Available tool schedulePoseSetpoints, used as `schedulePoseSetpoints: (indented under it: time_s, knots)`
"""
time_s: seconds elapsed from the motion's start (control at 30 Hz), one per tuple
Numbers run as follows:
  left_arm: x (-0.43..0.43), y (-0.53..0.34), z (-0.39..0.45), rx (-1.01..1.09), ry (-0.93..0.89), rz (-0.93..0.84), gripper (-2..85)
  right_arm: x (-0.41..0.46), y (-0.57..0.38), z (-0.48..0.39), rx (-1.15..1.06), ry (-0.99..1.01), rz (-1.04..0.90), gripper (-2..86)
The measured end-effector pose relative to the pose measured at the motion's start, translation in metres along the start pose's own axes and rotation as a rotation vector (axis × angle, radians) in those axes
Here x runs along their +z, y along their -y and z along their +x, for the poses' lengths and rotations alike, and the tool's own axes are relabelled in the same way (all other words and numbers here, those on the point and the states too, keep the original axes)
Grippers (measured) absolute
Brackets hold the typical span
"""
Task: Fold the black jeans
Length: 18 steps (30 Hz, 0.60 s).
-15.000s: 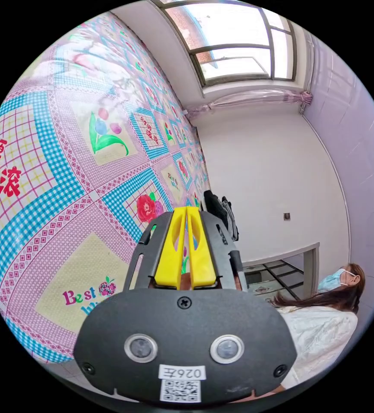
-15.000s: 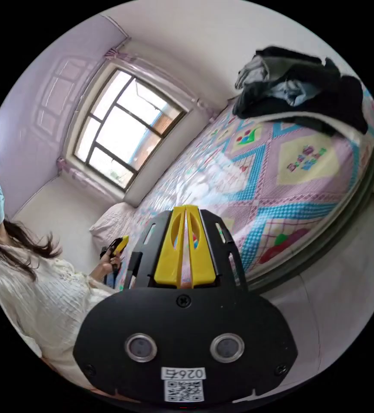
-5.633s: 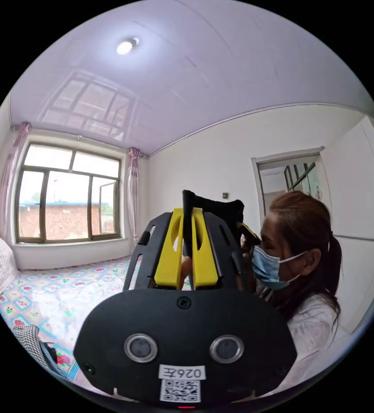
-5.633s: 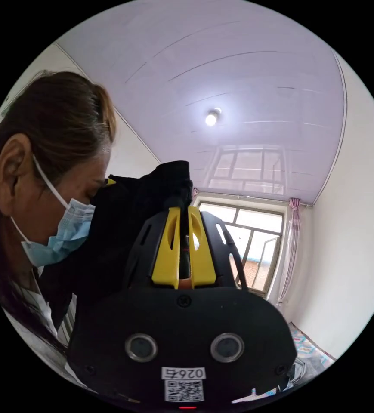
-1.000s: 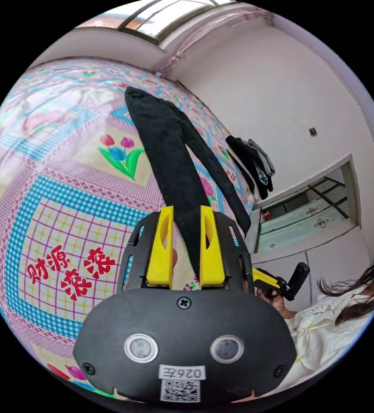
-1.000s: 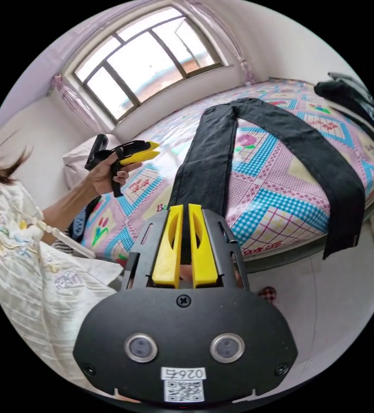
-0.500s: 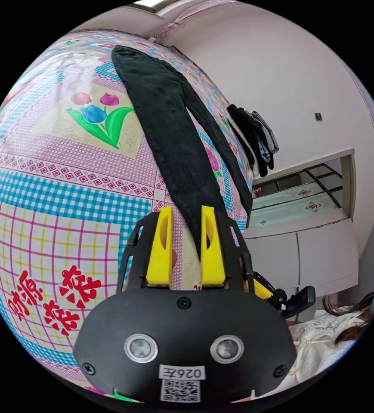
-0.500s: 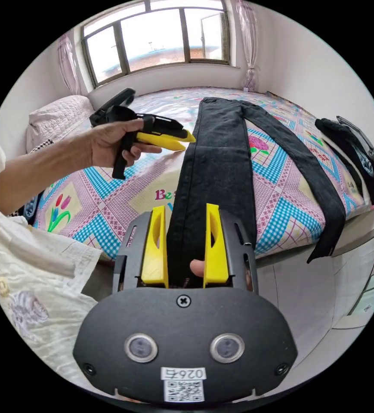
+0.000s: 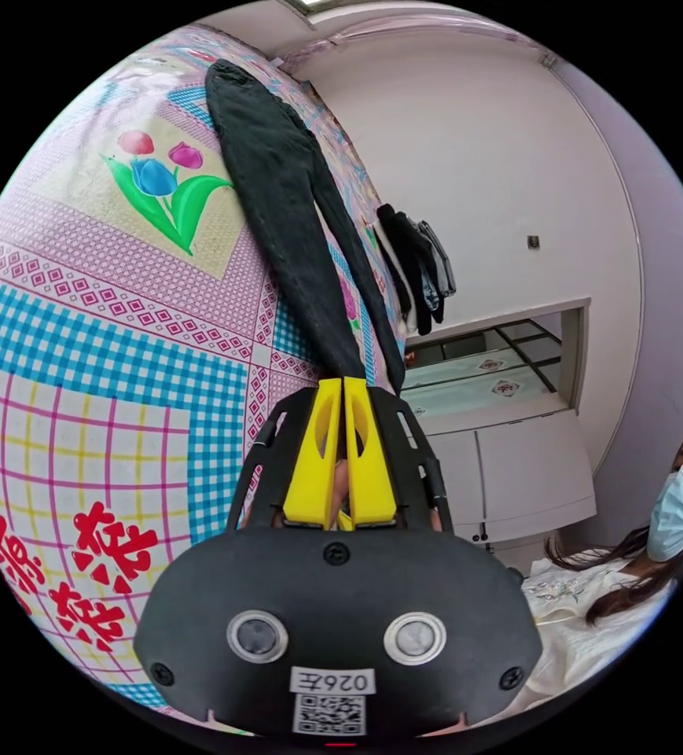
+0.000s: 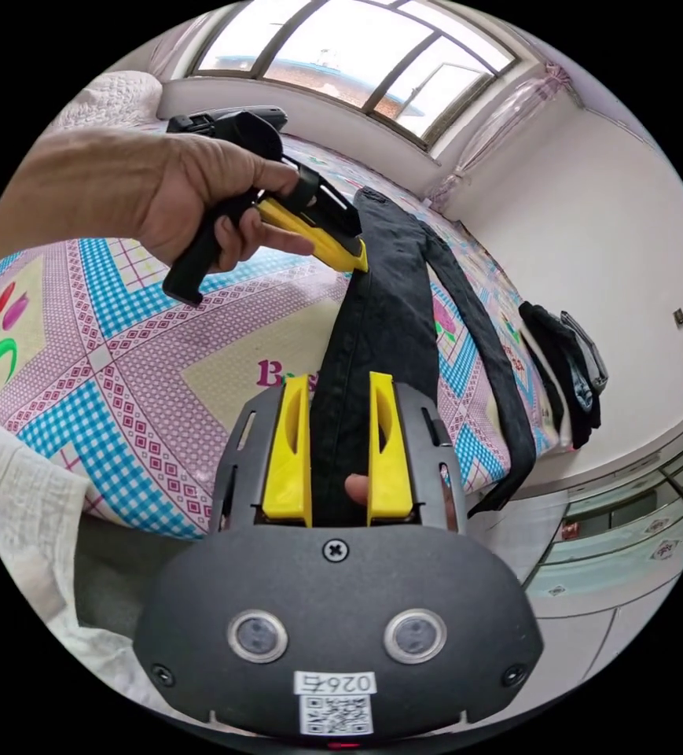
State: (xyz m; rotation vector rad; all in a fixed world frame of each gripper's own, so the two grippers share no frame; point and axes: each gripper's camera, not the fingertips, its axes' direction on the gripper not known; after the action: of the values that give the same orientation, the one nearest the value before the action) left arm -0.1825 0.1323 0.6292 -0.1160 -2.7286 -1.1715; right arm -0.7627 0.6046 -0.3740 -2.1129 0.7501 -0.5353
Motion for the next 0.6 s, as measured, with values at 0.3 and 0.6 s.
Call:
schedulePoseSetpoints:
  time_s: [0.3, 0.6]
  knots:
    - [-0.025, 0.023, 0.005, -0.056, -0.045, -0.027, -0.6, 0.014, 0.004, 0.015, -0.025, -0.079, -0.063, -0.1]
    - [-0.062, 0.07, 0.008, -0.14, 0.007, 0.098, 3.0, 0.021, -0.004, 0.141, 0.163, 0.297, -0.146, -1.2]
